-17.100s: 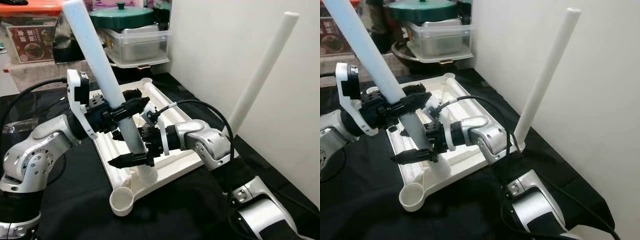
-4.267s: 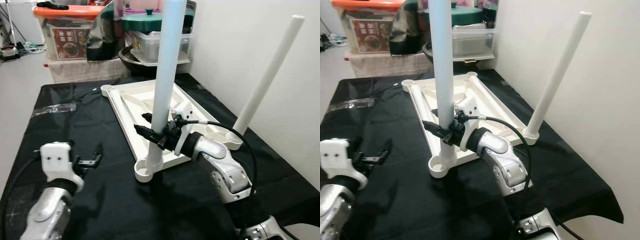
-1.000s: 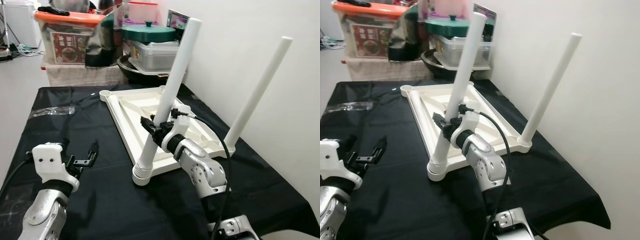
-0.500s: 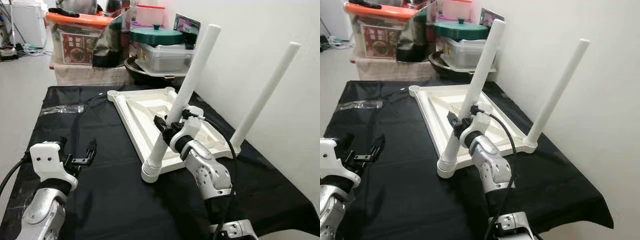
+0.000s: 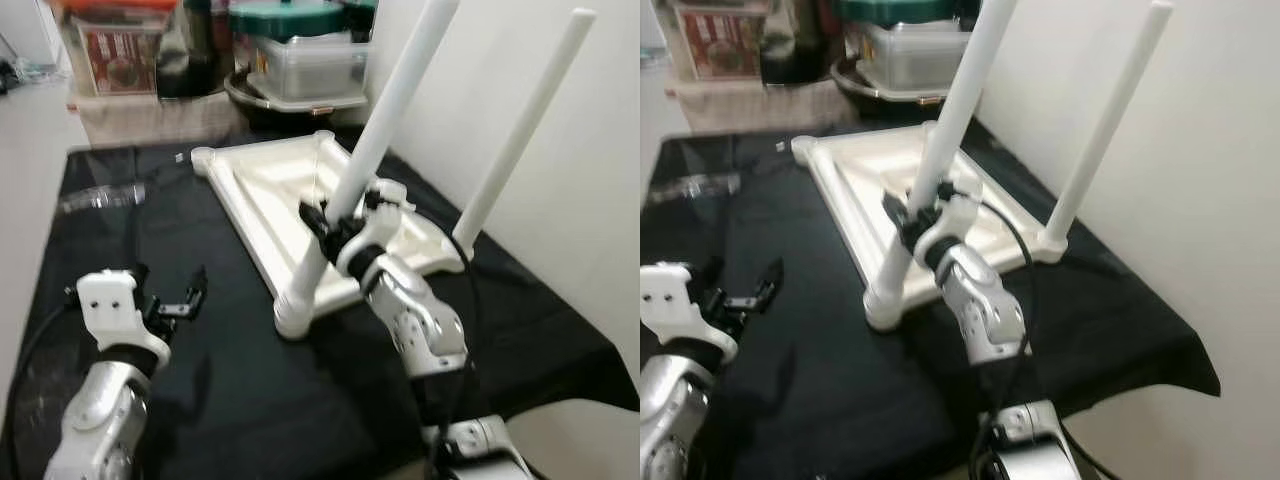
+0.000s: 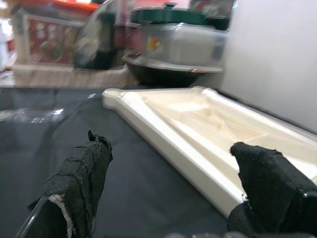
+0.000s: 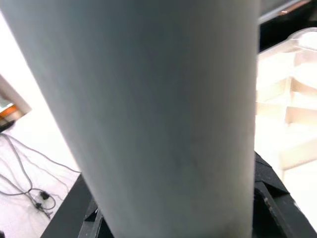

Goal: Building children table

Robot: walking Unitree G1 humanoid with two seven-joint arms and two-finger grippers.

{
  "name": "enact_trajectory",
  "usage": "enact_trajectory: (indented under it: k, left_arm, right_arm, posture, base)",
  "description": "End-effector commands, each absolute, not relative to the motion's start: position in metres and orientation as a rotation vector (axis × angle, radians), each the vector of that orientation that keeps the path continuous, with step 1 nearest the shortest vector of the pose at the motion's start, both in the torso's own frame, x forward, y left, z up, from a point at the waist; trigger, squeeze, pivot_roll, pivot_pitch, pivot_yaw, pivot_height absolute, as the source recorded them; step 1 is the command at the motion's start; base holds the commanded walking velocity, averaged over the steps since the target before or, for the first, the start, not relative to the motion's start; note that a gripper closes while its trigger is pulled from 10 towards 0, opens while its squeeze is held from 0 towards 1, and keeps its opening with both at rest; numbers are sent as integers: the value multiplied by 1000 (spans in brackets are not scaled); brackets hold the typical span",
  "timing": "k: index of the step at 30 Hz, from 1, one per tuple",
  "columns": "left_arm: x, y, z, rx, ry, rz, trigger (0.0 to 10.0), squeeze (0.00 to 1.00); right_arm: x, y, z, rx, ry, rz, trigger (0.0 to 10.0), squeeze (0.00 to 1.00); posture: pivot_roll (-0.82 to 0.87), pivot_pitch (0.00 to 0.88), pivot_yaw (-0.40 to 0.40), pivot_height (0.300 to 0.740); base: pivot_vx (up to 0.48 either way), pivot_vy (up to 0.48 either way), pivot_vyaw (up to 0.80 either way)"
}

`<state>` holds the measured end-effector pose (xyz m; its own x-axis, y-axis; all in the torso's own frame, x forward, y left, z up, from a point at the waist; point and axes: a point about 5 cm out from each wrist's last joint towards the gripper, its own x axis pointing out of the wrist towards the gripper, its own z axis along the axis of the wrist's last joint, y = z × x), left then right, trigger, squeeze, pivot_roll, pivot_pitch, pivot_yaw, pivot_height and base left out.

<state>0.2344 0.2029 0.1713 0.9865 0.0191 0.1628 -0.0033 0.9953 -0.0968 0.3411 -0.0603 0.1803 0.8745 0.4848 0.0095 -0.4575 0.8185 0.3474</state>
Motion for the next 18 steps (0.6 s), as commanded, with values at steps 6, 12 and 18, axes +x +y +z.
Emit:
enact_trajectory:
  k: [6, 12, 18]
  left_arm:
    - [238, 205, 163, -65, -100, 56, 10000, 0]
    - [240, 204, 161, -66, -87, 61, 10000, 0]
    - [240, 206, 161, -81, -85, 73, 10000, 0]
  right_arm:
    - [342, -70, 154, 313, 207, 483, 10000, 0]
    - [338, -67, 147, 289, 244, 541, 10000, 0]
    - [325, -56, 141, 288, 281, 650, 10000, 0]
  posture:
    - [111, 0, -92, 740]
    - [111, 0, -91, 740]
    - [114, 0, -92, 740]
  base:
    - [0, 0, 0]
    - [0, 0, 0]
    - [0, 0, 0]
